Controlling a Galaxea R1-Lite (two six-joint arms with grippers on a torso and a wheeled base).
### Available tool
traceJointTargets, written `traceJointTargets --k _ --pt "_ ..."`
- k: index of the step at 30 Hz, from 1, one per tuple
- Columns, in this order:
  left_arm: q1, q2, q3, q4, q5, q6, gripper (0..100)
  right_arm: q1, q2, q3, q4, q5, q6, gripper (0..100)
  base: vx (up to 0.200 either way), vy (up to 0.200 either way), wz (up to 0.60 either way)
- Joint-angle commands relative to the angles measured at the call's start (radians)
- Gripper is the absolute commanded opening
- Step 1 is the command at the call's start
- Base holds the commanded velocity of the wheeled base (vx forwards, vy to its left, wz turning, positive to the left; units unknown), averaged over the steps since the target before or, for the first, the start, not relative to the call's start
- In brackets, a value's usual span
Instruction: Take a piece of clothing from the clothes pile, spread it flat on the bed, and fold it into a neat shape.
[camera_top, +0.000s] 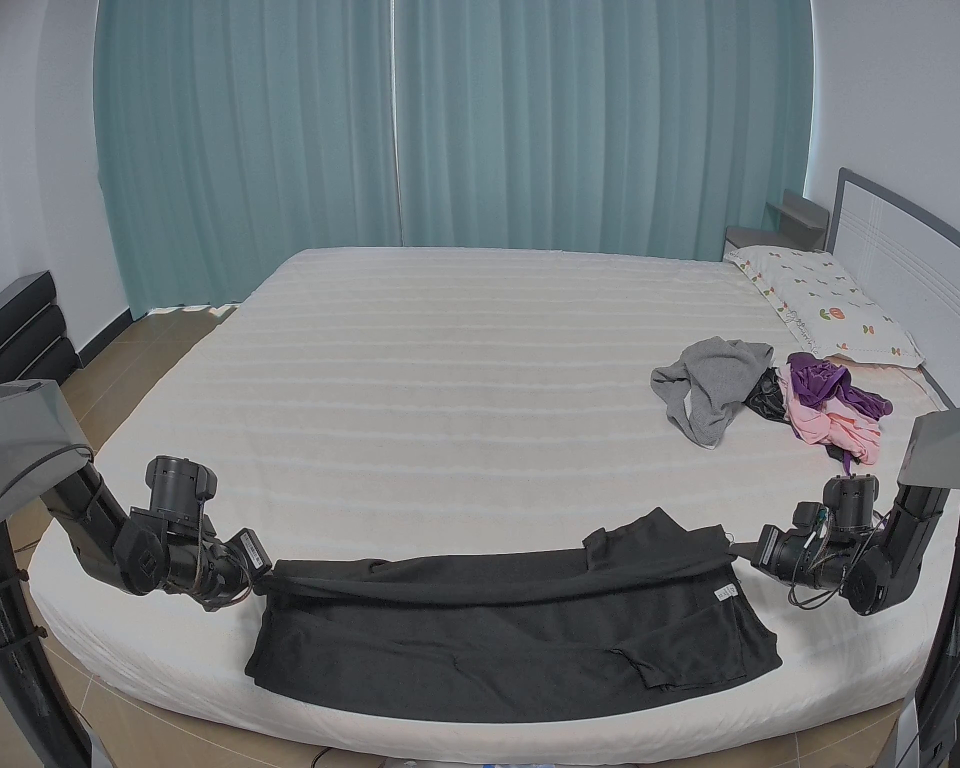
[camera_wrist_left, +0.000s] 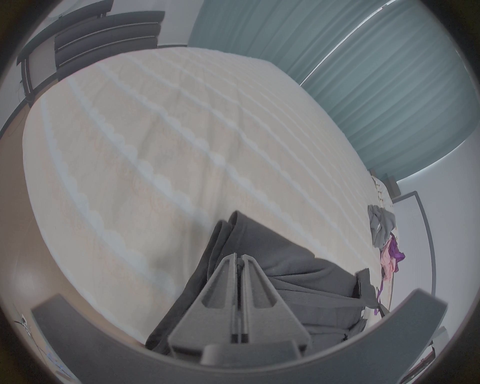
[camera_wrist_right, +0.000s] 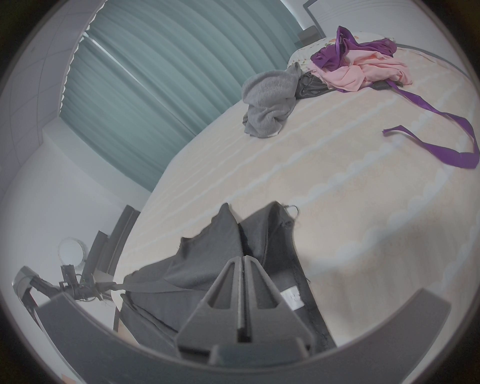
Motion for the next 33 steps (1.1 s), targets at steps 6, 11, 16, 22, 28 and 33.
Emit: traceJointTargets --k 6,11,16,22,28,33 --pt "-0.021 0.026 0.054 0.003 -0.020 0.055 0 -0.011 0.039 0.058 0.003 0.002 -0.088 0 0.000 0.000 0.00" --pt "-0.021 0.031 0.060 0.003 -0.020 0.061 0 -0.012 0.067 0.070 0.003 -0.004 -0.128 0 0.000 0.000 0.00" --pt "-0.021 0.038 0.061 0.001 -0.018 0.063 0 -0.012 0.074 0.081 0.003 -0.010 -0.170 0 0.000 0.000 0.00" --pt "-0.023 0.029 0.063 0.000 -0.020 0.060 100 -0.011 0.071 0.076 0.003 -0.007 -0.179 100 0.000 0.000 0.00" --pt "-0.020 0.008 0.040 0.000 -0.020 0.049 100 -0.031 0.007 0.027 0.005 0.000 -0.159 100 0.000 0.000 0.00" --pt "-0.023 0.032 -0.039 0.001 -0.018 0.017 100 -0.023 0.007 -0.060 0.031 -0.007 -0.091 100 0.000 0.000 0.00"
